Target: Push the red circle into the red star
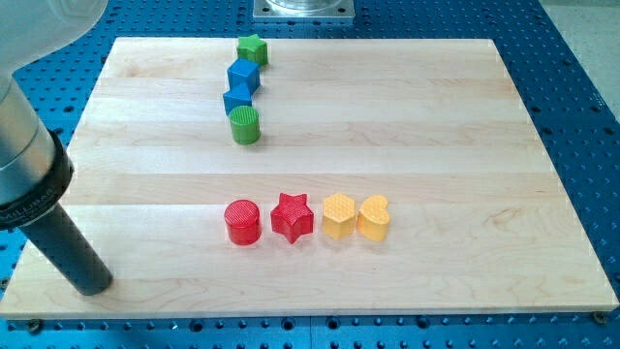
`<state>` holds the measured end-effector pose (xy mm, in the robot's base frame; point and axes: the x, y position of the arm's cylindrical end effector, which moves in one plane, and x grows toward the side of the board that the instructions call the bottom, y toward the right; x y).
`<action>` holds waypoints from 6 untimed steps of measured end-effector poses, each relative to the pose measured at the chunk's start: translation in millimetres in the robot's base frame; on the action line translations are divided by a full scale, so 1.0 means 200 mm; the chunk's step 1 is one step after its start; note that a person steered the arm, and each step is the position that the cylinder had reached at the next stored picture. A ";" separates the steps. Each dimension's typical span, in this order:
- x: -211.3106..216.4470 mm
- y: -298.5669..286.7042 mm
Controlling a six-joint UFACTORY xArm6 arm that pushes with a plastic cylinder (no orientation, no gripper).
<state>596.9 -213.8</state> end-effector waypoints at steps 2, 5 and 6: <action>-0.04 0.75; -0.14 0.62; -0.30 0.57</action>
